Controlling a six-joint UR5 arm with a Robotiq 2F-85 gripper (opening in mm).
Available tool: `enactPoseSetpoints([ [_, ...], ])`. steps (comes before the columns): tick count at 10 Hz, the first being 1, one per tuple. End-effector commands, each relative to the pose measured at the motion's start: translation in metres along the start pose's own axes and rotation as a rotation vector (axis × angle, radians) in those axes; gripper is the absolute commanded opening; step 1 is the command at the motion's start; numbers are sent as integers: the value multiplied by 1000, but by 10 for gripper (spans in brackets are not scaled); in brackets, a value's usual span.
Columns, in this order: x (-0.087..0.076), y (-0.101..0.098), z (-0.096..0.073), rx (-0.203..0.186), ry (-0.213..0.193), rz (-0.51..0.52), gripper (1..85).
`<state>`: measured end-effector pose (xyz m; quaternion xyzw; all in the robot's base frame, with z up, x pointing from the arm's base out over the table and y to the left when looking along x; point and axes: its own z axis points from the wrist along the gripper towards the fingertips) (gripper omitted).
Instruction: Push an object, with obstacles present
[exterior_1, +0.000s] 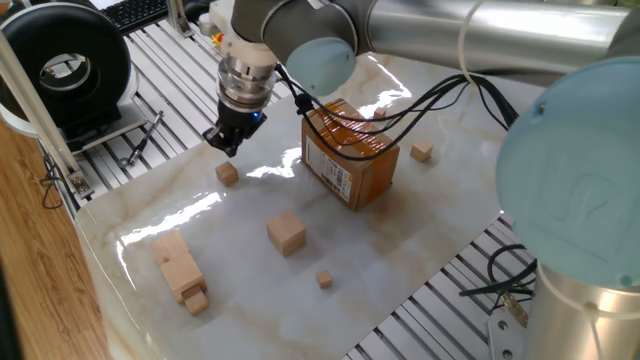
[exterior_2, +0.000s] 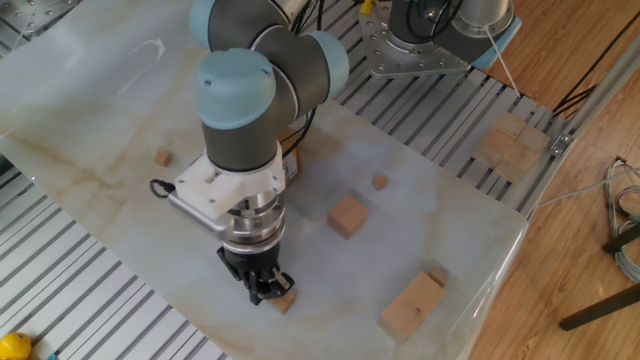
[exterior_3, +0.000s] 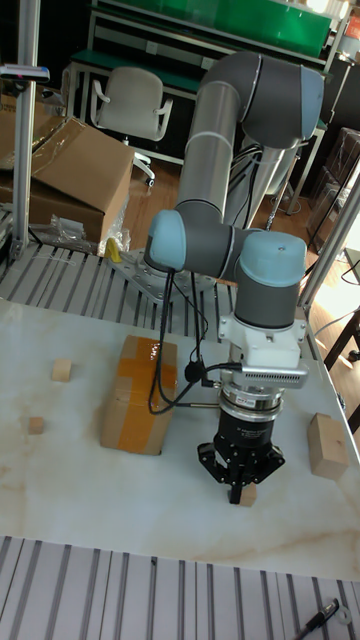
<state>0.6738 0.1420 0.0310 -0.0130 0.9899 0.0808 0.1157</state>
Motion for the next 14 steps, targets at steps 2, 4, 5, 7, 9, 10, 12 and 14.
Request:
enactPoseSetpoints([
  [2, -11, 3, -2, -9, -10, 33, 13],
  [4, -12, 3, -2, -9, -13, 45, 13],
  [5, -11, 2, -2, -5, -8, 44, 13],
  [7, -11, 2, -2, -3, -8, 48, 13],
  [9, -14, 13, 1, -6, -10, 64, 13],
  [10, -17, 19, 6, 0, -19, 72, 13],
  [12, -21, 27, 10, 6, -24, 89, 13],
  [14, -20, 22, 6, 10, -12, 86, 13],
])
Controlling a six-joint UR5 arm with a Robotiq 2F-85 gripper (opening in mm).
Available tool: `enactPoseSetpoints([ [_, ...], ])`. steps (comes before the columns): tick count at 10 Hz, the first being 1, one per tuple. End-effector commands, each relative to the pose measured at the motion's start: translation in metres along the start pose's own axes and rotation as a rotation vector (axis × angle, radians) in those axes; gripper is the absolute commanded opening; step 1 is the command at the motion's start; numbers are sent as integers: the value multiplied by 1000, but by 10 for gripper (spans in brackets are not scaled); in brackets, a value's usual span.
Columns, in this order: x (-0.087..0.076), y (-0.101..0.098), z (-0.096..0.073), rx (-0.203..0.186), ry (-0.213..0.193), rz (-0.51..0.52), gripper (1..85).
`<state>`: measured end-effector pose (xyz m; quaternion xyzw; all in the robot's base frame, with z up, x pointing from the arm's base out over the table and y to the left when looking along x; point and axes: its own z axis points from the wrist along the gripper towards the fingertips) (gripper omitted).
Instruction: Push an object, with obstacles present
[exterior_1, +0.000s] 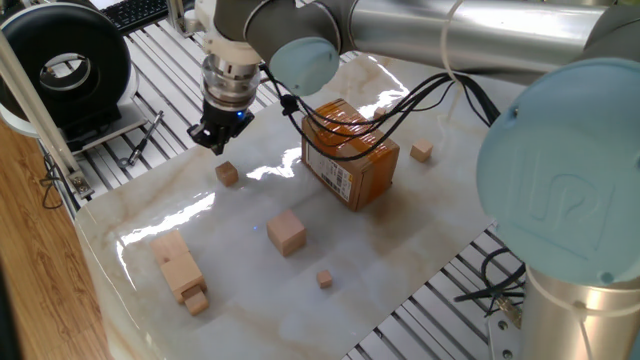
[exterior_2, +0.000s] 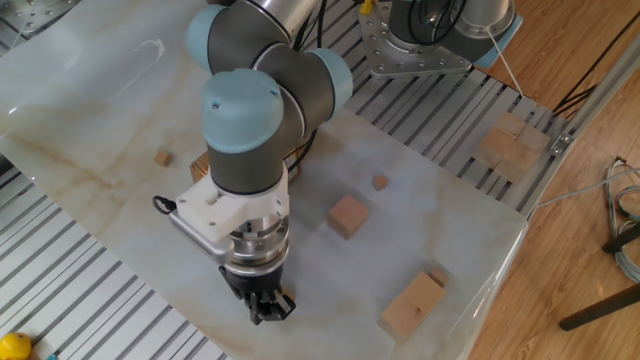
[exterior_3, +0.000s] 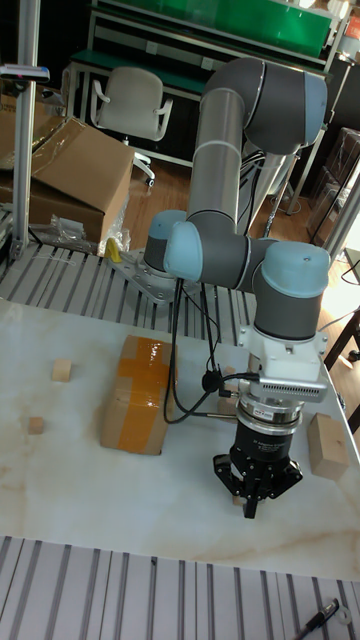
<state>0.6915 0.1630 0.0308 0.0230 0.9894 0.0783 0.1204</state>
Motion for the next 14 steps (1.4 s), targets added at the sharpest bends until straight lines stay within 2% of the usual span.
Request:
enactPoseSetpoints([
  [1, -3, 4, -2, -13, 2, 14, 13],
  [8, -5, 7, -2, -23, -5, 21, 13],
  [11, -6, 9, 0, -45, -10, 24, 13],
  [14, -2, 5, 3, -32, -6, 24, 13],
])
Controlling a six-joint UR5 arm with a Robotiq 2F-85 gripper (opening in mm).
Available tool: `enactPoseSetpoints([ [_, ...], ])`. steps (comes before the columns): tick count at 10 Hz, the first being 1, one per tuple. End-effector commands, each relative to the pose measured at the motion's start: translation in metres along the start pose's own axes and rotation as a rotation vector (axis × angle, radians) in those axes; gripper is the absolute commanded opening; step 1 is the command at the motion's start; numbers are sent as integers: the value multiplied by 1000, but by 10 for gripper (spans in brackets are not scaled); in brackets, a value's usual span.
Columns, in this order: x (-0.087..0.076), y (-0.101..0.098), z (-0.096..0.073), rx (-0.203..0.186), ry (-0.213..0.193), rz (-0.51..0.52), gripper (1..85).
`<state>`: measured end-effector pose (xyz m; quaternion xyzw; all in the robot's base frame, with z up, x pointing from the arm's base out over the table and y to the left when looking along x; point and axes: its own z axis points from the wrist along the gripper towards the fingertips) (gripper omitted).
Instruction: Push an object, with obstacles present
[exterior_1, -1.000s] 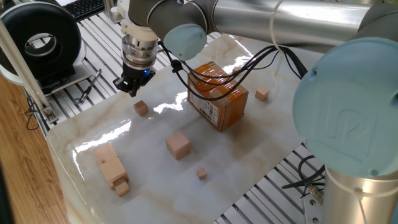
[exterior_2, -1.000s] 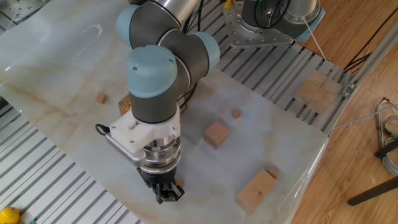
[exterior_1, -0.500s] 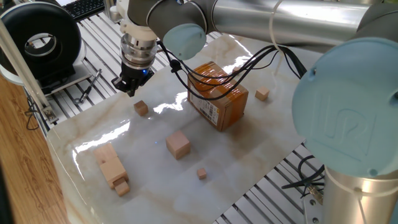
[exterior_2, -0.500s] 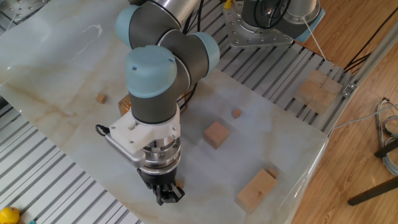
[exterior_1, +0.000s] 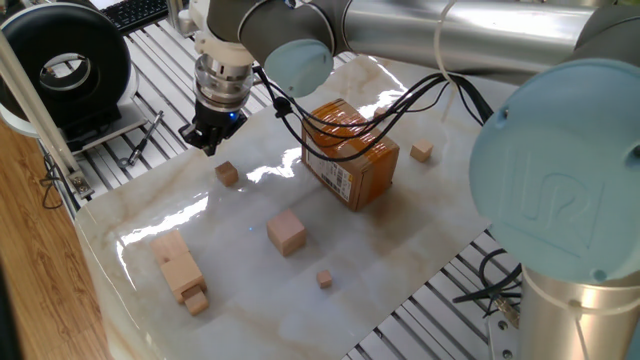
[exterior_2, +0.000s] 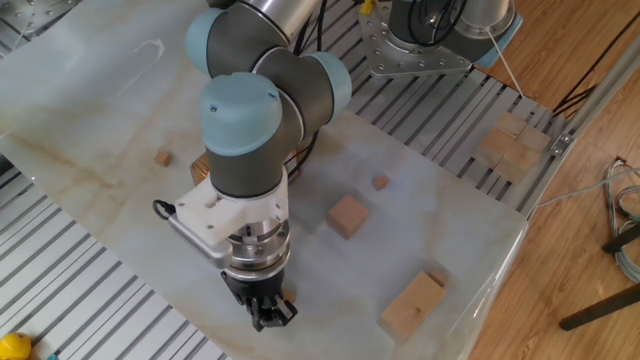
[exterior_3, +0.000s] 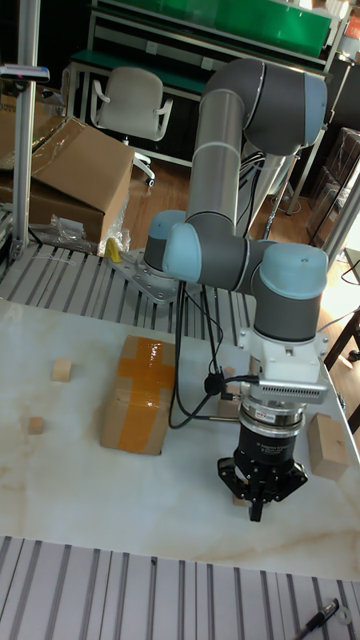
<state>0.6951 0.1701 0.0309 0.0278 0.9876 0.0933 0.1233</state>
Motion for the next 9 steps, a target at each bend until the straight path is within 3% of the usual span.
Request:
enactPoseSetpoints([
  [1, 3, -5, 3, 4, 3, 11, 13],
  [4, 15, -3, 10, 14, 5, 33, 13],
  [9, 47, -14, 1, 19, 10, 19, 13],
])
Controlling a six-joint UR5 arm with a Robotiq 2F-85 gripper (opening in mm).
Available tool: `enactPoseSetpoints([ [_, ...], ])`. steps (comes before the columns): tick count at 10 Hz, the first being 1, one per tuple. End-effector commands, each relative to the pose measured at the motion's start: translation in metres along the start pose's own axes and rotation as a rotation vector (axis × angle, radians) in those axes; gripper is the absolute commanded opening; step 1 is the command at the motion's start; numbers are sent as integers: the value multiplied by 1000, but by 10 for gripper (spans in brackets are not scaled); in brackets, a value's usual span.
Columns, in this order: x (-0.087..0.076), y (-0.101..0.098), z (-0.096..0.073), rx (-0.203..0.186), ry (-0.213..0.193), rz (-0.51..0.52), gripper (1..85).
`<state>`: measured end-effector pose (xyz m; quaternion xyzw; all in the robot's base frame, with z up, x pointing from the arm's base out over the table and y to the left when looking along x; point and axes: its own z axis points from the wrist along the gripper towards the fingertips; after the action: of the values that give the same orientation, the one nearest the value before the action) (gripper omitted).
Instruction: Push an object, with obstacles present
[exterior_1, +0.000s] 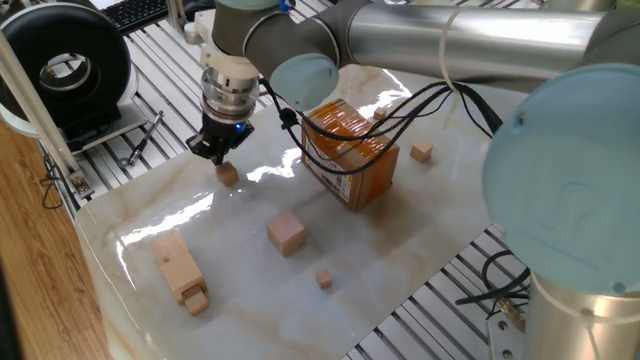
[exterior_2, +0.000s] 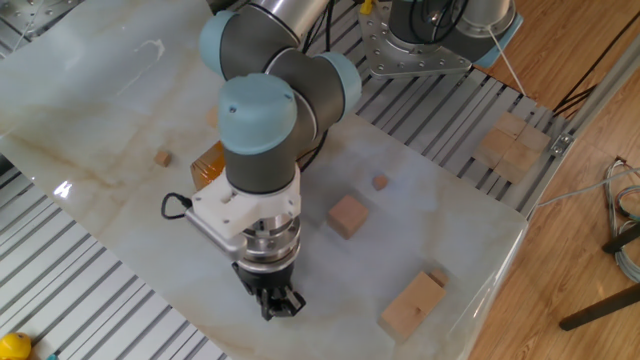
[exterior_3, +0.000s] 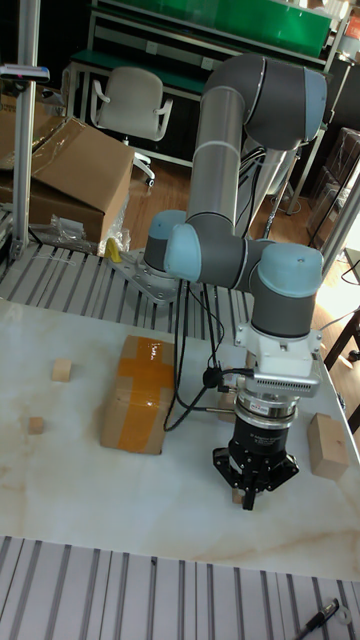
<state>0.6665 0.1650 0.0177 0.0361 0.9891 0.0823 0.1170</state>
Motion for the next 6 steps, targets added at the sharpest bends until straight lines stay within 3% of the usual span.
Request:
enactPoseSetpoints([
  [1, 25, -7, -5, -15, -2, 8, 13],
  [3, 42, -9, -10, -17, 3, 17, 13],
  [6, 46, -11, -13, -17, 3, 15, 13],
])
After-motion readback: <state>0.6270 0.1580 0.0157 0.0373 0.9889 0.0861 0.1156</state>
